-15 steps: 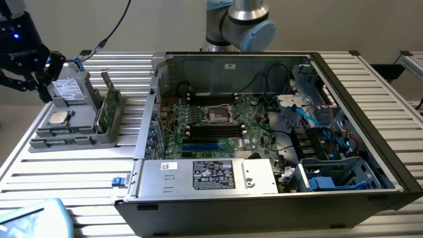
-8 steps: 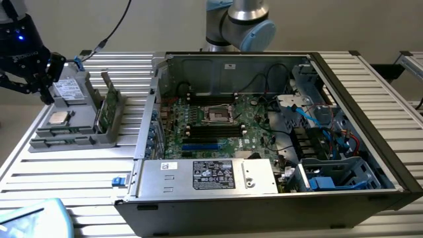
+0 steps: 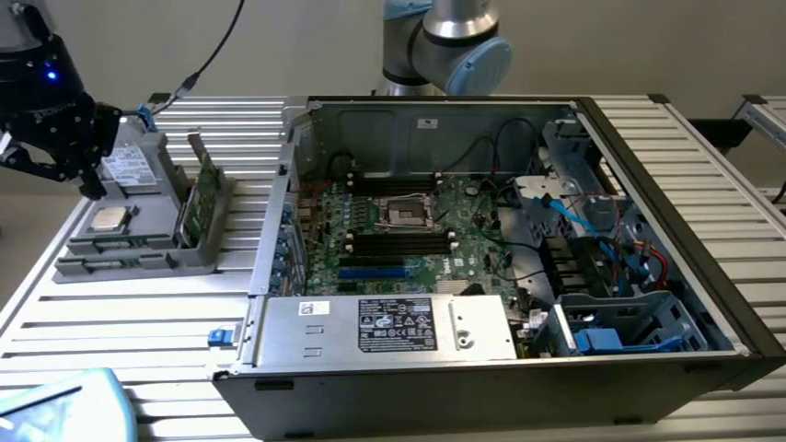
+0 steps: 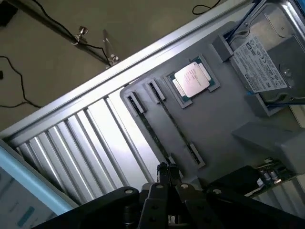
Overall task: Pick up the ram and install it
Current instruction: 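Pick up the ram and move it above insertion slot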
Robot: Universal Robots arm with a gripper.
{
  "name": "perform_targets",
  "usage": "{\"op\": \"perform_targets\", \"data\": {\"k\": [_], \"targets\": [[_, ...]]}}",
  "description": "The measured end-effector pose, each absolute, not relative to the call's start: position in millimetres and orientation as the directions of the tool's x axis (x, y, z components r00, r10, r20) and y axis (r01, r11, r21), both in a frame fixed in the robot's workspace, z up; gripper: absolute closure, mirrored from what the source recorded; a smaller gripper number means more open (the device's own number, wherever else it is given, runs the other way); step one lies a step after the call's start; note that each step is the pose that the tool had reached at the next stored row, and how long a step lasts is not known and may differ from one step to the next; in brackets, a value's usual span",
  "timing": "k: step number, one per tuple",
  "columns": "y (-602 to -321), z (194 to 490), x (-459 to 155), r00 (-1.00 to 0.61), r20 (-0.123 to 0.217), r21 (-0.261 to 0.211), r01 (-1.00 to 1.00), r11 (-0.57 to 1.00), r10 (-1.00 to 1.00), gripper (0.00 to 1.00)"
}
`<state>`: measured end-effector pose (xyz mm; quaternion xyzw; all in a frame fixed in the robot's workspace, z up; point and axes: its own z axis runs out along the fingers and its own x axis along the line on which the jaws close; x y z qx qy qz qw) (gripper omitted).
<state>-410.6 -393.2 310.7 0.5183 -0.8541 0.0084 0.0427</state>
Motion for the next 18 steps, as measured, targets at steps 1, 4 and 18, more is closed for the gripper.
{"op": "perform_targets", "data": {"k": [1, 4, 18], "targets": [[-393.2, 309.9, -410.6, -0.443, 0.08, 0.03, -0.894, 0.447, -0.893, 0.89], [-393.2, 308.0, -410.7, -0.395, 0.074, 0.033, -0.917, 0.398, -0.916, 0.89], [-393.2, 304.4, -410.7, -0.191, 0.014, 0.08, -0.978, 0.191, -0.982, 0.89]]}}
